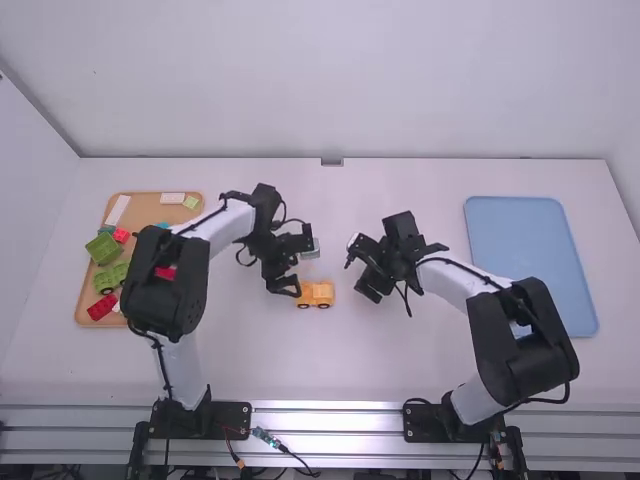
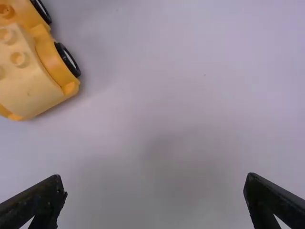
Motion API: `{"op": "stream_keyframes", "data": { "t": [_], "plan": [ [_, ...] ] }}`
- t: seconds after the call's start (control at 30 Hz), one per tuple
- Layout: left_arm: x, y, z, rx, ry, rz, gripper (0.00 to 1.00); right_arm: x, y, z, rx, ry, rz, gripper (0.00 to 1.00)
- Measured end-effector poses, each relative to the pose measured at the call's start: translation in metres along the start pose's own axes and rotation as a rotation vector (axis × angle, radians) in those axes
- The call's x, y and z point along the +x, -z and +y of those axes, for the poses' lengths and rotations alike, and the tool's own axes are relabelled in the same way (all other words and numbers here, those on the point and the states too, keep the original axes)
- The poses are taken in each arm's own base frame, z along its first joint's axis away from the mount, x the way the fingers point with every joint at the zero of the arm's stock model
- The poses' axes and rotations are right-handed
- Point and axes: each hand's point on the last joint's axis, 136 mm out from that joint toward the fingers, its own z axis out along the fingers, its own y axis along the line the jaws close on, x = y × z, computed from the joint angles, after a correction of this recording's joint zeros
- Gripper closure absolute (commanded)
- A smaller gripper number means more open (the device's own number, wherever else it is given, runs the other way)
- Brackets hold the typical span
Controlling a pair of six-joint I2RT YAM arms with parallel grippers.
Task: Assemble lego blocks to make yellow taxi
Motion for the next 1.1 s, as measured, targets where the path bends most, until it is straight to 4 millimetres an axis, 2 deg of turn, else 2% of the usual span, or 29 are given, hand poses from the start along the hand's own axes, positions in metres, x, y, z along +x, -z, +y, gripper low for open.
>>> {"op": "stream_keyframes", "data": {
  "t": [0.17, 0.23, 0.4, 0.5, 0.53, 0.63, 0.7, 0.8, 0.9, 1.1],
  "plan": [
    [0.009, 0.035, -0.014, 0.047, 0.069, 0.103, 0.01, -0.005, 0.000, -0.004, 0.017, 0.001, -0.021, 0.01],
    [0.014, 0.044, -0.011, 0.042, 0.097, 0.102, 0.01, -0.007, 0.000, -0.006, 0.023, -0.003, -0.027, 0.01],
    [0.041, 0.065, 0.009, 0.009, 0.215, 0.034, 0.01, -0.009, 0.000, -0.008, 0.031, -0.004, -0.037, 0.01],
    [0.074, 0.073, 0.024, -0.023, 0.340, -0.041, 0.01, -0.012, 0.000, -0.010, 0.039, 0.000, -0.047, 0.01],
    [0.079, 0.073, 0.026, -0.031, 0.355, -0.048, 0.01, -0.012, 0.001, -0.010, 0.041, -0.001, -0.049, 0.01],
    [0.116, 0.076, 0.044, -0.159, 0.500, -0.085, 0.01, -0.018, 0.001, -0.015, 0.059, 0.009, -0.071, 0.01],
    [0.131, 0.078, 0.050, -0.244, 0.566, -0.082, 0.01, -0.020, 0.001, -0.017, 0.068, 0.011, -0.081, 0.01],
    [0.145, 0.081, 0.045, -0.360, 0.646, -0.078, 0.01, -0.025, 0.002, -0.020, 0.081, 0.020, -0.098, 0.01],
    [0.147, 0.088, 0.036, -0.445, 0.673, -0.095, 0.01, -0.027, 0.002, -0.022, 0.089, 0.022, -0.107, 0.01],
    [0.162, 0.112, 0.022, -0.636, 0.771, -0.103, 0.01, -0.027, 0.004, -0.028, 0.109, 0.026, -0.115, 0.01]
  ]
}}
